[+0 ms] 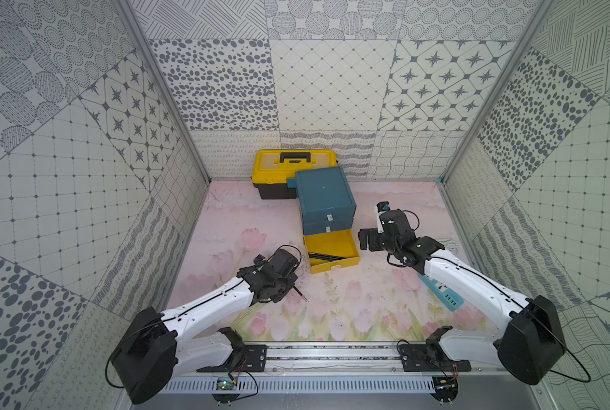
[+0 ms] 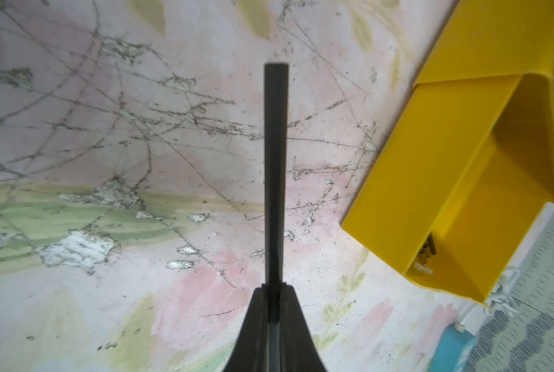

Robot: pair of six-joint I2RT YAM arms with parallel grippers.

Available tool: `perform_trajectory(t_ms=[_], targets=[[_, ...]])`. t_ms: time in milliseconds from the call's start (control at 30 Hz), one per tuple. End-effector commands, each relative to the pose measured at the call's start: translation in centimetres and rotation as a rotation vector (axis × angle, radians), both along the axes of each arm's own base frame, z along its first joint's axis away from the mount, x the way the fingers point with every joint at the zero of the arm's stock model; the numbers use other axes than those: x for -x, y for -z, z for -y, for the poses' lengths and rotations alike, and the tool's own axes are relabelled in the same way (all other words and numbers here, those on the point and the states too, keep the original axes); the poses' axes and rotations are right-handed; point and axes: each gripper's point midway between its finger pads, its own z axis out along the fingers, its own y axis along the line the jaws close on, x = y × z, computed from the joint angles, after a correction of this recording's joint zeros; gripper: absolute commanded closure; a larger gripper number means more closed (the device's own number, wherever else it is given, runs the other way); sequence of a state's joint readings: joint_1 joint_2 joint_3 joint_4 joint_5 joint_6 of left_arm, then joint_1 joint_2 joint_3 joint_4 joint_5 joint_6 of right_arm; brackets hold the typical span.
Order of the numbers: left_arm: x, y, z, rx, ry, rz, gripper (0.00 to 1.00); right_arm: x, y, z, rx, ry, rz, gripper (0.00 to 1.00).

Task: Please place the pencils in the drawer according to their color
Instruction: Pick up the pencil from the center of the board, then place the pencil in the drawer.

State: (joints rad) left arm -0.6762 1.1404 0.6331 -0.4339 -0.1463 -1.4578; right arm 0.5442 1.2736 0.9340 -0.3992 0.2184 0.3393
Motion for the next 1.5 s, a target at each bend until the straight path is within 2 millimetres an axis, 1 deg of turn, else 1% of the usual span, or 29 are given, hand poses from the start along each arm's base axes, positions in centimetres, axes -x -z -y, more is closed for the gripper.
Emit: perform_trajectory(t_ms=[0, 33, 133, 267, 367, 467, 600, 700, 900, 1133, 1267, 1467], targets=[[-2.9, -4.3, 2.3, 0.193, -0.068, 0.232, 1.00, 0.0, -0.7, 1.2, -0.041, 0.076, 0.038, 0.01], [-3.3, -5.0, 2.7, 0.208, -0.063, 0.265, 1.00, 0.2, -0.6, 1.4, -0.046, 0.085, 0.038, 0.01], [-4.8, -7.4, 4.8, 0.255, -0.016, 0.381, 1.00, 0.7, -0.6, 1.7, -0.061, 0.097, 0.040, 0.01], [-6.5, -9.4, 7.5, 0.304, 0.022, 0.505, 1.00, 1.4, -0.5, 1.9, -0.080, 0.098, 0.040, 0.01], [-7.6, -10.5, 9.1, 0.344, 0.032, 0.583, 1.00, 1.8, -0.4, 1.9, -0.095, 0.089, 0.035, 0.01], [-8.4, -11.5, 10.2, 0.355, 0.016, 0.657, 1.00, 2.1, -0.1, 1.8, -0.105, 0.085, 0.026, 0.01], [-9.3, -12.5, 10.7, 0.331, -0.040, 0.759, 1.00, 2.4, 0.1, 1.9, -0.111, 0.086, 0.020, 0.01], [-9.8, -12.4, 11.1, 0.322, -0.077, 0.793, 1.00, 2.5, 0.1, 1.8, -0.116, 0.080, 0.019, 0.01], [-10.9, -11.5, 12.0, 0.336, -0.139, 0.801, 1.00, 2.5, 0.1, 1.6, -0.123, 0.069, 0.016, 0.01], [-11.4, -10.9, 12.6, 0.298, -0.237, 0.868, 1.00, 2.6, 0.2, 1.4, -0.125, 0.057, 0.012, 0.01], [-12.0, -10.5, 12.9, 0.294, -0.267, 0.894, 1.00, 2.8, 0.2, 1.3, -0.131, 0.049, 0.010, 0.01], [-12.4, -9.2, 13.4, 0.275, -0.300, 0.885, 1.00, 2.9, 0.3, 1.3, -0.134, 0.047, 0.007, 0.01]])
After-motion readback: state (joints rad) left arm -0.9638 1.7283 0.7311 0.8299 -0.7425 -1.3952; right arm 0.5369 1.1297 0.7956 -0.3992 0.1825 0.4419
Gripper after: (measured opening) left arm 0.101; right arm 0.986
